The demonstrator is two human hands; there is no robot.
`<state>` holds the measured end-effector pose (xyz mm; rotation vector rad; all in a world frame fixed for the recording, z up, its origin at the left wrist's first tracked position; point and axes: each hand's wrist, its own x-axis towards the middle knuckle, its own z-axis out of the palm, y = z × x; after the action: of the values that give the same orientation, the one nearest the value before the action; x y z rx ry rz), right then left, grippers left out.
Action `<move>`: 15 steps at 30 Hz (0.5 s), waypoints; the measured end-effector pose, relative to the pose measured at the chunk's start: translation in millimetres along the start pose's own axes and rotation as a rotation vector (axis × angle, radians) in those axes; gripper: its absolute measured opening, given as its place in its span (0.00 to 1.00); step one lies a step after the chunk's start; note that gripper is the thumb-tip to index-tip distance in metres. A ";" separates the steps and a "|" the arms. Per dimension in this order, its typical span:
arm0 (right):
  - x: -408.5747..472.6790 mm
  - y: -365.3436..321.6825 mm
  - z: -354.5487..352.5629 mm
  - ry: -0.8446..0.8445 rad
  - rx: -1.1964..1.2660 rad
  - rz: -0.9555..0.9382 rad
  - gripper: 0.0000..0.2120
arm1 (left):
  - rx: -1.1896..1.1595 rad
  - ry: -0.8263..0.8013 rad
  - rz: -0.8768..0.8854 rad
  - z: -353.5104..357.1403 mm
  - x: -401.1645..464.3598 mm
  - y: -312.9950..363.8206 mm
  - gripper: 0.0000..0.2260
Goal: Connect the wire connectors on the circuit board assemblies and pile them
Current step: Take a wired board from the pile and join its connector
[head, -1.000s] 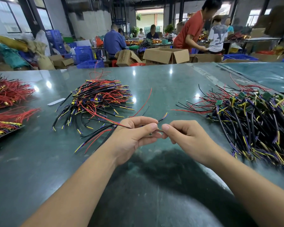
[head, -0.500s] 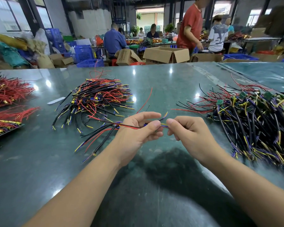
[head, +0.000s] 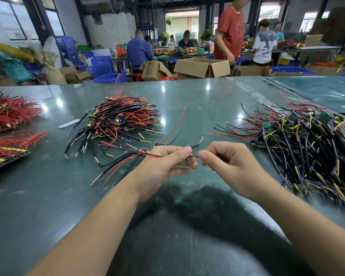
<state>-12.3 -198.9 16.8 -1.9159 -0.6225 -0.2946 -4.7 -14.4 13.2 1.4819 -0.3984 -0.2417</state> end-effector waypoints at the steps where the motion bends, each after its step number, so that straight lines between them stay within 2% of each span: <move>1: 0.0 0.8 -0.3 -0.004 0.001 0.001 0.17 | 0.005 0.006 0.021 -0.2 0.6 -0.9 0.12; 9: 4.0 10.6 -5.8 -0.065 -0.126 0.072 0.16 | 0.076 0.030 0.055 -1.2 3.3 -6.7 0.12; 15: -0.1 9.9 0.1 -0.054 0.030 0.068 0.12 | 0.074 0.060 0.055 -5.2 3.3 -3.4 0.13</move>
<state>-7.0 -201.9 9.1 -1.9170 -0.5924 -0.1897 0.7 -11.2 10.0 1.5449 -0.4032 -0.1400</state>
